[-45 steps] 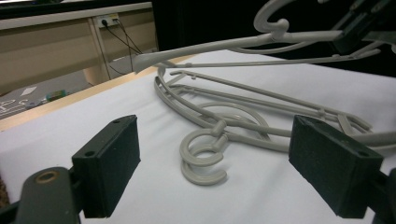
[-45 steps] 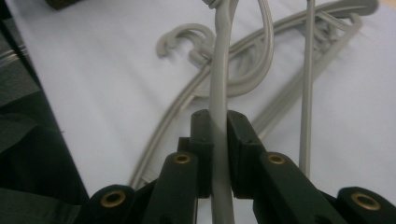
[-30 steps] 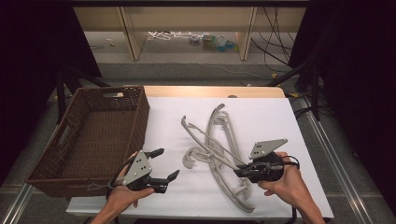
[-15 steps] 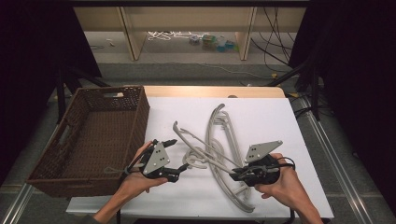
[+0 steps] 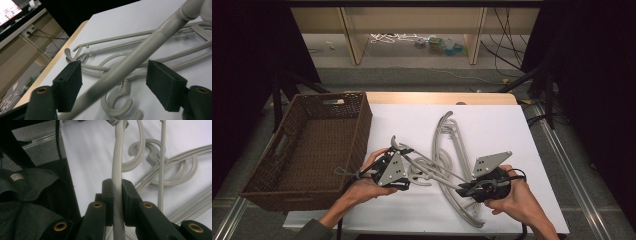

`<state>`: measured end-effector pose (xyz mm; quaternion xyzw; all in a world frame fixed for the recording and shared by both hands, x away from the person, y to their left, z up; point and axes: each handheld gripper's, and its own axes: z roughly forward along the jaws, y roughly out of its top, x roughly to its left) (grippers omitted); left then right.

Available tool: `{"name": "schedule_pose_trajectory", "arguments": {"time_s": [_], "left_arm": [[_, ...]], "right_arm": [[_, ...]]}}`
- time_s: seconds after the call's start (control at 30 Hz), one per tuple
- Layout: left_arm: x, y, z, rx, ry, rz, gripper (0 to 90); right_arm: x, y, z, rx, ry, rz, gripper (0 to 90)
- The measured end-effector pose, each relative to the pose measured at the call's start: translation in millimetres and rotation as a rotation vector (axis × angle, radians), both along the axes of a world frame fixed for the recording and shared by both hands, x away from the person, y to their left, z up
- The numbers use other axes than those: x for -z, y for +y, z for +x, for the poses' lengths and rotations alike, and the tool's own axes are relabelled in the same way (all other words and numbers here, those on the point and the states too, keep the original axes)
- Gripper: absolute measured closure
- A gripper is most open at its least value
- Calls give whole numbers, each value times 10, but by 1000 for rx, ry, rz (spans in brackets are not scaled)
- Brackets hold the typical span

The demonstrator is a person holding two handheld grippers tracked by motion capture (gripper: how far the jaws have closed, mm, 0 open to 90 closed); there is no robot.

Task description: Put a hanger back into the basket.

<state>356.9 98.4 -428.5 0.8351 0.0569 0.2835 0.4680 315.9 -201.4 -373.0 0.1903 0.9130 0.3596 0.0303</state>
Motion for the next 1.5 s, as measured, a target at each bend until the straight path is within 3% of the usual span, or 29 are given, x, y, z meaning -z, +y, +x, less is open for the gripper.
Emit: {"name": "schedule_pose_trajectory", "arguments": {"time_s": [0.17,0.23,0.3,0.43,0.5,0.6,0.63,0.67,0.87,0.97,1.03,1.1,1.17,1.2,1.27,1.33,1.5], "left_arm": [[-15,-22,19,56,-11,38,395],[-30,-17,12,79,0,49,455],[-44,-12,4,109,-13,82,534],[-44,-23,-28,172,-66,155,643],[-58,-20,-43,196,-99,213,673],[-68,-37,-87,221,-140,255,717],[-85,-38,-94,231,-163,289,726],[-70,-54,-108,228,-170,269,734],[-80,-76,-140,241,-196,286,775],[-93,-91,-166,241,-172,281,790],[-128,-82,-160,223,-130,254,793],[-167,-59,-146,196,-119,261,794],[-186,-44,-136,162,-99,265,794],[-188,-45,-127,148,-66,246,794],[-206,-38,-108,112,-40,253,793],[-216,-33,-85,71,2,232,794],[-248,33,-15,0,85,181,794]], "right_arm": [[3,13,-9,-24,9,1,826],[8,17,-6,-34,14,0,826],[15,20,-1,-42,11,4,826],[13,3,7,-58,13,0,826],[17,-4,14,-63,11,2,824],[17,-45,45,-83,11,32,820],[12,-57,45,-83,14,38,819],[7,-69,50,-85,13,41,816],[-33,-152,93,-55,-35,79,755],[-67,-197,119,-24,-68,86,710],[-105,-215,127,21,-110,94,604],[-146,-245,147,85,-136,147,536],[-205,-289,157,149,-175,149,439],[-235,-310,156,190,-188,170,403],[-294,-356,154,259,-215,211,356],[-335,-378,147,305,-254,229,328],[-385,-401,114,376,-287,239,258]]}}
